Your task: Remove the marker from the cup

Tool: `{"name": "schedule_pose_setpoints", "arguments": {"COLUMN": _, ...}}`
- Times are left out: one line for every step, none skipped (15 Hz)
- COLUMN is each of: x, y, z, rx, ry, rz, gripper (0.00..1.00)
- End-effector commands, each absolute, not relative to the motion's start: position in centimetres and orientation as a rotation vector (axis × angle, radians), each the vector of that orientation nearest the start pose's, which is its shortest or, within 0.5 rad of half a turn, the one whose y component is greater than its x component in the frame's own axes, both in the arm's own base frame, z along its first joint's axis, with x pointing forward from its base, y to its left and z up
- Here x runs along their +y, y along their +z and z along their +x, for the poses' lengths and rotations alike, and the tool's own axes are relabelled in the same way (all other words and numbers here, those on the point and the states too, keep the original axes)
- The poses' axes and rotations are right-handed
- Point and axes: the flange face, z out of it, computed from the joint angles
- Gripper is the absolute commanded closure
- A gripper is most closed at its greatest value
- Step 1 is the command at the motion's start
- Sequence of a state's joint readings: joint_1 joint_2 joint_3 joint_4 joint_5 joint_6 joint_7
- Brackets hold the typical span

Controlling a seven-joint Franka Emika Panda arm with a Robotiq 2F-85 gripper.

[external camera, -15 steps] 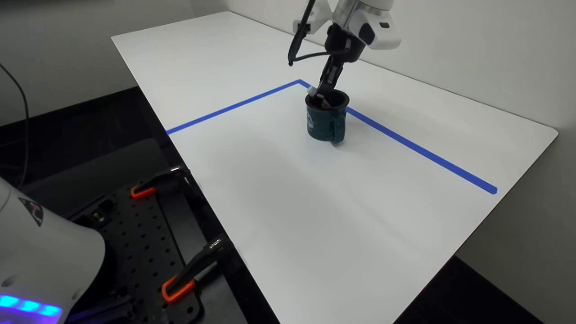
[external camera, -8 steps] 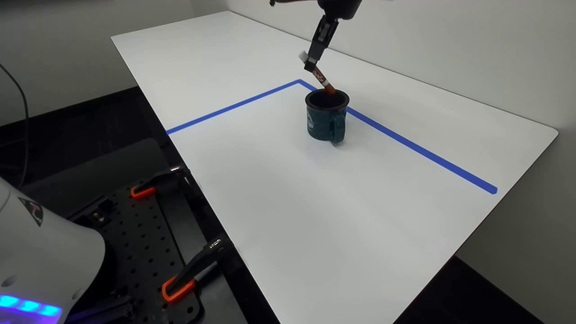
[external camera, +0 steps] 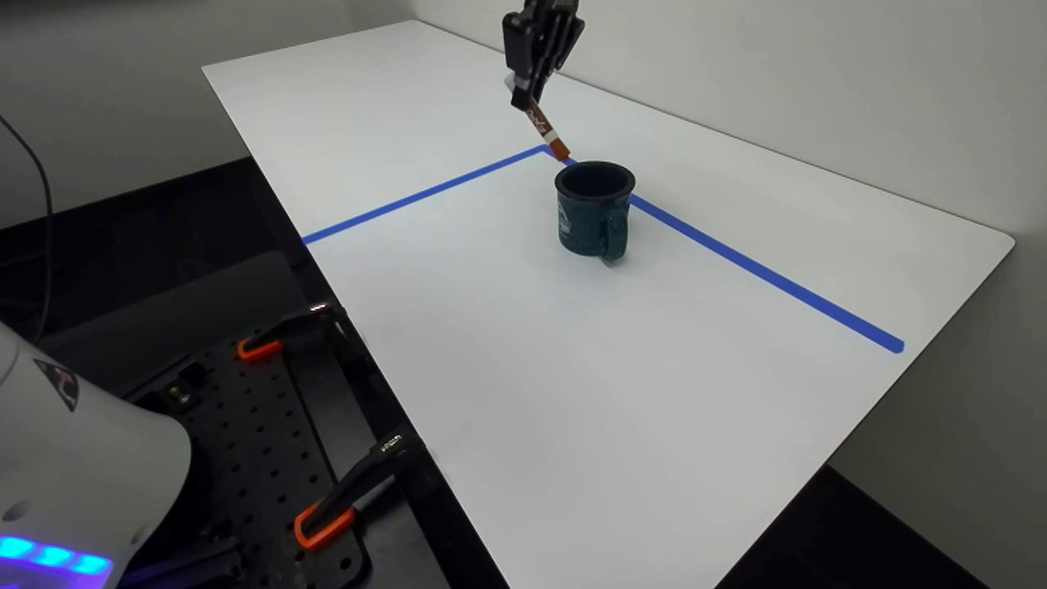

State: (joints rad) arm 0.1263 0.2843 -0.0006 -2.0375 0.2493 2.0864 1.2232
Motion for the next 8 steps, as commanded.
{"name": "schedule_pose_setpoints", "arguments": {"x": 9.1, "y": 27.7, "z": 51.8, "rx": 2.056, "ry": 0.494, "rz": -2.431, "gripper": 0.95}}
{"name": "schedule_pose_setpoints", "arguments": {"x": 9.2, "y": 26.9, "z": 50.8, "rx": 2.110, "ry": 0.475, "rz": -2.408, "gripper": 0.95}}
{"name": "schedule_pose_setpoints", "arguments": {"x": 9.2, "y": 26.2, "z": 50.0, "rx": 2.148, "ry": 0.457, "rz": -2.404, "gripper": 0.95}}
{"name": "schedule_pose_setpoints", "arguments": {"x": 9.2, "y": 25.4, "z": 49.3, "rx": 2.180, "ry": 0.425, "rz": -2.398, "gripper": 0.95}}
{"name": "schedule_pose_setpoints", "arguments": {"x": 9.1, "y": 24.5, "z": 48.8, "rx": 2.204, "ry": 0.384, "rz": -2.397, "gripper": 0.95}}
{"name": "schedule_pose_setpoints", "arguments": {"x": 9.0, "y": 23.7, "z": 48.4, "rx": 2.229, "ry": 0.341, "rz": -2.403, "gripper": 0.95}}
{"name": "schedule_pose_setpoints", "arguments": {"x": 9.0, "y": 22.8, "z": 48.3, "rx": 2.230, "ry": 0.282, "rz": -2.416, "gripper": 0.95}}
{"name": "schedule_pose_setpoints", "arguments": {"x": 8.9, "y": 22.2, "z": 48.2, "rx": 2.226, "ry": 0.228, "rz": -2.427, "gripper": 0.95}}
